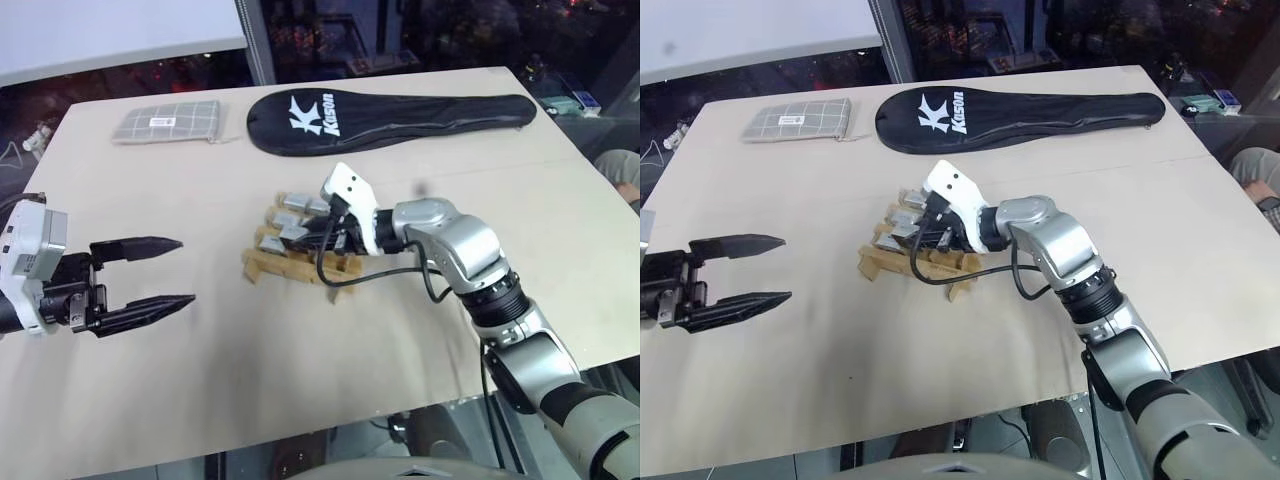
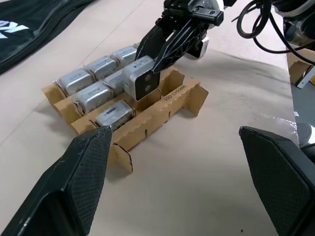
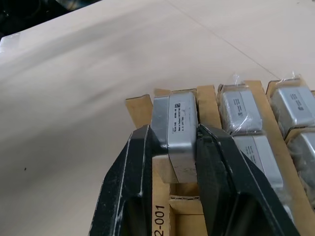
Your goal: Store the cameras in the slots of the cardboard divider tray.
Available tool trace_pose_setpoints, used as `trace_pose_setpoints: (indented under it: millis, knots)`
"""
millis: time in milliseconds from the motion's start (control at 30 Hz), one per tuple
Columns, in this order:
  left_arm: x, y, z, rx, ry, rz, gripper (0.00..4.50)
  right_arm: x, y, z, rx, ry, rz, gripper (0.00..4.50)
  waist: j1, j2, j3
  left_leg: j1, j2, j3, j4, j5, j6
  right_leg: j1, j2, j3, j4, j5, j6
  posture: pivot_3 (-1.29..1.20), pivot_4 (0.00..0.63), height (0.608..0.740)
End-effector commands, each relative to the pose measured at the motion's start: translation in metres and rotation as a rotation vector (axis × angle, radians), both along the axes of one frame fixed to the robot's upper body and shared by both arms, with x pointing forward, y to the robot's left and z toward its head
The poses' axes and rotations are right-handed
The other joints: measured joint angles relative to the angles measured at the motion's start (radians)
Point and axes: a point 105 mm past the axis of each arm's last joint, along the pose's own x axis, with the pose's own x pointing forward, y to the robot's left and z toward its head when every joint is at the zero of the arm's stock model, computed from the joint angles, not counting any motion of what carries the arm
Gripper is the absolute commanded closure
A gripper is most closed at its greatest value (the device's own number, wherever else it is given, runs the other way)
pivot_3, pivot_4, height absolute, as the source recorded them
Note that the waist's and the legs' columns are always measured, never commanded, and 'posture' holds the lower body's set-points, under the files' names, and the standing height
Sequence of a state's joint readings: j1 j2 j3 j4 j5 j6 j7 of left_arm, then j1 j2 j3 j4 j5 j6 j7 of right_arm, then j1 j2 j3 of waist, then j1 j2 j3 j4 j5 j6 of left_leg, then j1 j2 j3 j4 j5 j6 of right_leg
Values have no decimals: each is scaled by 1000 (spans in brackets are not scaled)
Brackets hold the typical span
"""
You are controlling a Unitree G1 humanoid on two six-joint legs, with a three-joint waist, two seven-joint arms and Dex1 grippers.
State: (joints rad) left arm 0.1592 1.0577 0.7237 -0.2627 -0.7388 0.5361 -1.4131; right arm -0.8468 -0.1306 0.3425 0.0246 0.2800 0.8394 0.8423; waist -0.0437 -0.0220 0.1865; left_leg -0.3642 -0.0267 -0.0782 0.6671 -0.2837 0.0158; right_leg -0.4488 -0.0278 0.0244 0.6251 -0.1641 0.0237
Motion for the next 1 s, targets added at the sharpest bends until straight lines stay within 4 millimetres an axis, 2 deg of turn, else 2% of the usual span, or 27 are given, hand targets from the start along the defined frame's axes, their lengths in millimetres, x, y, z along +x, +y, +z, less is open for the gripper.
trace_pose_setpoints:
  millis: [33,367,600,633,667,700,767,833,900,1000]
  knots:
    - [-1,-2,8,6,-33,-15,216,0,5,8,20,-16,9,3746,0,0,0,0,0,0,0,0,0,0,0,0,0,0,0,0,150,740]
    - [-1,-2,9,14,-31,-19,216,6,5,-12,5,41,-7,3746,-1,0,0,0,0,0,0,0,0,0,0,0,0,0,0,0,150,740]
    - [1,-2,11,18,-33,-23,216,9,8,-13,12,-11,-3,3746,-1,0,0,0,0,0,0,0,0,0,0,0,0,0,0,0,150,740]
    - [1,-2,11,18,-33,-23,216,9,8,-13,13,-20,-1,2749,-1,0,0,0,0,0,0,0,0,0,0,0,0,0,0,0,150,740]
    - [1,-2,11,19,-33,-23,216,9,8,-13,14,-24,1,2343,-1,0,0,0,0,0,0,0,0,0,0,0,0,0,0,0,150,740]
    - [1,-2,11,19,-32,-24,216,8,7,-13,15,-25,4,1731,-1,0,0,0,0,0,0,0,0,0,0,0,0,0,0,0,150,740]
    - [2,-3,11,20,-29,-28,216,8,6,-10,22,-34,-1,994,-1,0,0,0,0,0,0,0,0,0,0,0,0,0,0,0,150,740]
    - [3,-4,11,20,-30,-32,216,6,1,5,32,-72,-4,260,0,0,0,0,0,0,0,0,0,0,0,0,0,0,0,0,150,740]
    - [4,-5,12,19,-32,-38,216,4,-11,26,57,-104,-6,123,1,1,1,-1,0,-1,0,0,0,0,0,0,0,0,0,0,150,740]
    - [5,-7,12,16,-31,-46,216,-1,-41,50,51,-175,-34,123,6,1,1,-2,-1,-3,0,0,0,-1,-1,-2,-1,0,0,0,150,740]
